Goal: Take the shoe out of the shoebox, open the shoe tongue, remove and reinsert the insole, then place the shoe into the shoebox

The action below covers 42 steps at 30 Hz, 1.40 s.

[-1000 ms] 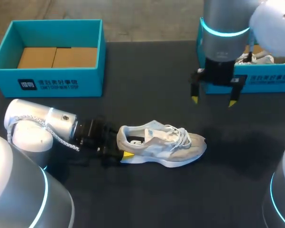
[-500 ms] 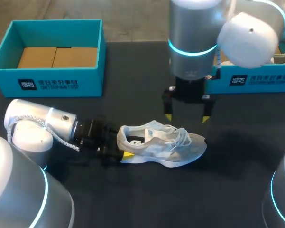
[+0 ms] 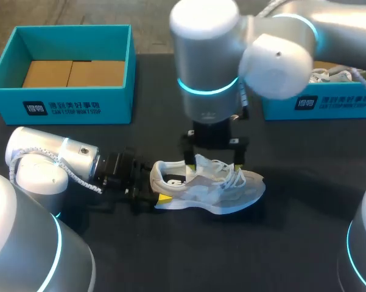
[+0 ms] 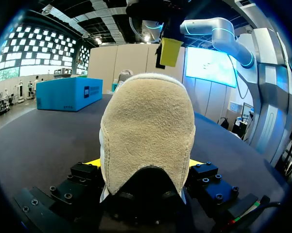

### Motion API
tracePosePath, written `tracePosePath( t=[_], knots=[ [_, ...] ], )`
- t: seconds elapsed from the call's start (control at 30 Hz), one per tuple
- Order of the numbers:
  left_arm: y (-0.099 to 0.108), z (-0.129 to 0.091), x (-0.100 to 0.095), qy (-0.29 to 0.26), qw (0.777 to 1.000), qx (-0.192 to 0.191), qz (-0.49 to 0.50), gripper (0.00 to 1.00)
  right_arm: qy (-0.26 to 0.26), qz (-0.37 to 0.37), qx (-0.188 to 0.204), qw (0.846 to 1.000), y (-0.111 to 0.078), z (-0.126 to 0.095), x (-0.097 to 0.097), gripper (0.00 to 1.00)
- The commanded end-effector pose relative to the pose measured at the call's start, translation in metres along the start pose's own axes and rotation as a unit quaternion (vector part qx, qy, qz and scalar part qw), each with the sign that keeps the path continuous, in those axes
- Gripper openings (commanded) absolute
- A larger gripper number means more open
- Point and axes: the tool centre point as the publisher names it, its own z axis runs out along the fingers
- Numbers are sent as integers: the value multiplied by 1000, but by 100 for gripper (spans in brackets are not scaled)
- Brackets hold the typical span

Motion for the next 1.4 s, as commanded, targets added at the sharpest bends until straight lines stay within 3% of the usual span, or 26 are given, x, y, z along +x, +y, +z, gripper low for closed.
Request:
tracePosePath(
  t=[0.03, 0.23, 0.83, 1.4],
  knots=[
    [3, 2, -1, 0, 1000, 0, 0, 0, -29, -6, 2, 1000, 1, 15, 32, 100],
    [3, 2, -1, 0, 1000, 0, 0, 0, -50, -27, -12, 998, 3, 23, 43, 100],
    [3, 2, -1, 0, 1000, 0, 0, 0, -48, -47, -18, 998, 13, 36, 61, 100],
    [3, 2, -1, 0, 1000, 0, 0, 0, -79, -46, -22, 996, 25, 66, 58, 100]
  ],
)
